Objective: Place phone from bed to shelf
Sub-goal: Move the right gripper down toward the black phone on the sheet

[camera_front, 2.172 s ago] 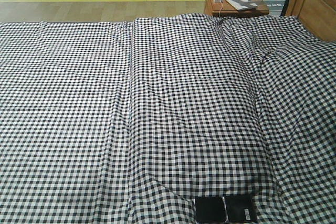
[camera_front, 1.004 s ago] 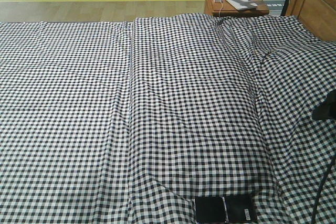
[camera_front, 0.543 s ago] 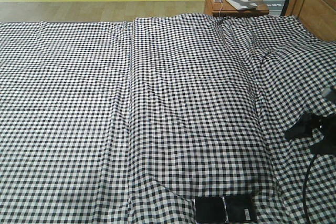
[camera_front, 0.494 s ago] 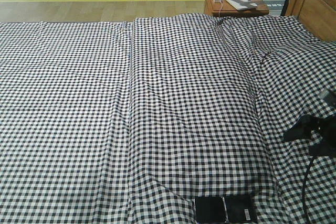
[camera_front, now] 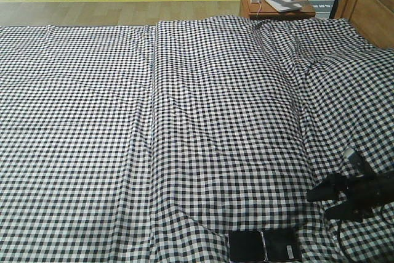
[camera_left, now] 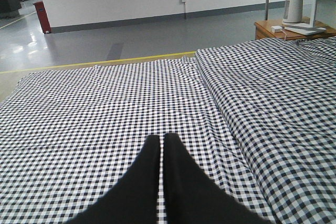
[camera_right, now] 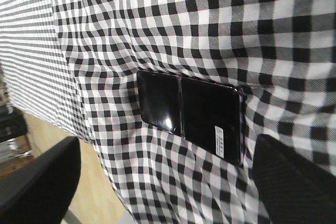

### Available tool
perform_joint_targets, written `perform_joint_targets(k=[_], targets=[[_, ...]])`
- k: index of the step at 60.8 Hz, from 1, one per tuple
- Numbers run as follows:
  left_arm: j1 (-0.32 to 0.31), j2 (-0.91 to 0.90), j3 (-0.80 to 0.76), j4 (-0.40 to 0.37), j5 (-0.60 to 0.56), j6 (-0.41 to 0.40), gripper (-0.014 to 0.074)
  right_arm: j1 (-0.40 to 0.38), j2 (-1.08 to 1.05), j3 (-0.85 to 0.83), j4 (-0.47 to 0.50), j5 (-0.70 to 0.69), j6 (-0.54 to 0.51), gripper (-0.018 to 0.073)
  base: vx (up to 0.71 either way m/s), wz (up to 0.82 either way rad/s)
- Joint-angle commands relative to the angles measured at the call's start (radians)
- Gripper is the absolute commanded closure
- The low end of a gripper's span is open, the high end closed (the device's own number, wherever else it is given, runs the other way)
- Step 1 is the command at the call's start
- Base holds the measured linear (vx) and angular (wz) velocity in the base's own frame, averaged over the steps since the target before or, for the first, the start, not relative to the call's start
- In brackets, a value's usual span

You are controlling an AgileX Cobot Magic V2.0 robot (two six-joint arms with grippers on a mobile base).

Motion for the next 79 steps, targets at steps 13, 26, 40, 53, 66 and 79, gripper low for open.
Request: perform_joint_targets(k=[13,26,40,53,66,79], targets=[[0.000,-0.010,-0.026,-0.005,-0.070,-0.004,0.0596,0.038,0.074,-0.017,0.073,0.053,-0.142,-0.0049,0.00,0.00],[0.000,-0.010,-0.026,-0.005,-0.070,-0.004,0.0596,0.055,0.155,-0.044,0.099,0.051,-0.158,-0.0042,0.00,0.00],[0.000,-0.010,-0.026,-0.005,-0.070,-0.004,0.0596,0.055,0.227,-0.096,0.106,0.123,-0.147,-0.0034,0.00,0.00],[0.000,-0.010,-0.026,-0.005,-0.070,-0.004,0.0596,0.055,0.265,-0.098,0.100,0.107,-0.148,-0.0034,0.00,0.00],[0.000,-0.010,-0.026,-0.005,-0.070,-0.004,0.0596,0.055,0.288,-0.098,0.105,0.104,-0.164,-0.0034,0.00,0.00],[0.000,-0.010,-0.026,-0.005,-0.070,-0.004,0.0596,0.055,0.296,-0.098,0.169,0.130,-0.180,-0.0034,0.00,0.00]])
